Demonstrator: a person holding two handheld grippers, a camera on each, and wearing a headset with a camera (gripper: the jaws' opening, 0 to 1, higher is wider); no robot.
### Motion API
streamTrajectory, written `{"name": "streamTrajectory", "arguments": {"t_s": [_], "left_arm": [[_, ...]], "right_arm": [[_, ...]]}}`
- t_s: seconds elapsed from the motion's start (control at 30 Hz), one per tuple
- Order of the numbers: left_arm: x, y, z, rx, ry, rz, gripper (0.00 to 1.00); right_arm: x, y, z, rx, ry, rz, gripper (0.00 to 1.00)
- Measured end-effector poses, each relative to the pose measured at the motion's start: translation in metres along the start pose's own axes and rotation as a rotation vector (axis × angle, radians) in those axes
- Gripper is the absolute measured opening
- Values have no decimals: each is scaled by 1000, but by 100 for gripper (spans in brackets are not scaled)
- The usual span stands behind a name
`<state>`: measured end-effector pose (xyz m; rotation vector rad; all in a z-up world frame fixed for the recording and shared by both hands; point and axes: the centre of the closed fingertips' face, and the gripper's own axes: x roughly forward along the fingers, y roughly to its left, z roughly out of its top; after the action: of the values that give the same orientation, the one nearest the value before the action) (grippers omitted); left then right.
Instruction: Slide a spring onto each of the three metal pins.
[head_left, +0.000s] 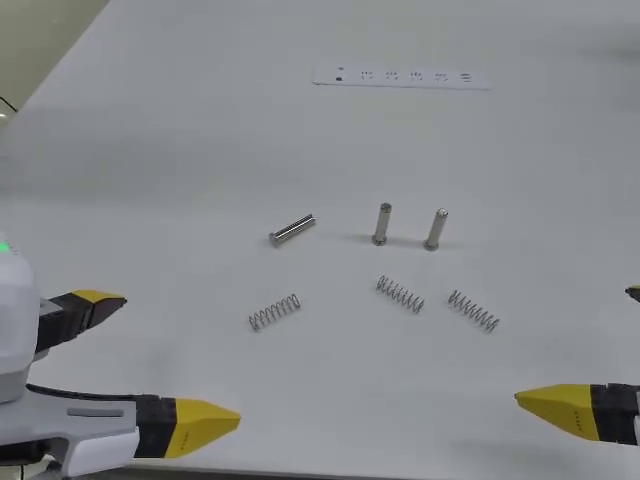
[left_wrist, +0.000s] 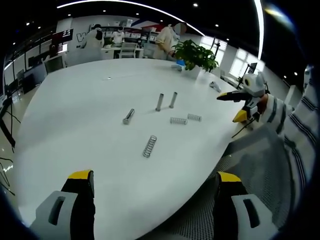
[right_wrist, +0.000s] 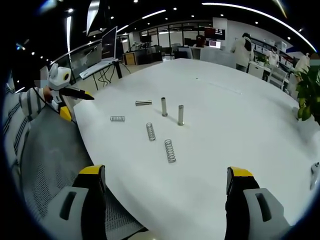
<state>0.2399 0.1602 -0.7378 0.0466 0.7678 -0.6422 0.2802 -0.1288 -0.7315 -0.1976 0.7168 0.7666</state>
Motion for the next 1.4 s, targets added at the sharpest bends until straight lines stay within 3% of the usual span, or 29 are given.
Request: {"name": "streamTrajectory", "arguments": {"t_s": [0.27,0.6,0.87,1.13,1.4], "left_arm": [[6,3,15,6,-22,-3,98],[11,-6,19,50,5,-32,98],[12,-4,28,72,6,-48,98],[20,2,44,102,-7,-43,98],[33,0,61,135,-19,-64,98]], "right_arm": [[-1,1,-2,14,0,-5,100],[-1,1,2,19,-9,-8,100],[-1,2,3,20,-14,-9,100],[-2,1,3,25,-15,-18,100],[-1,1,2,29,-9,-15,100]]}}
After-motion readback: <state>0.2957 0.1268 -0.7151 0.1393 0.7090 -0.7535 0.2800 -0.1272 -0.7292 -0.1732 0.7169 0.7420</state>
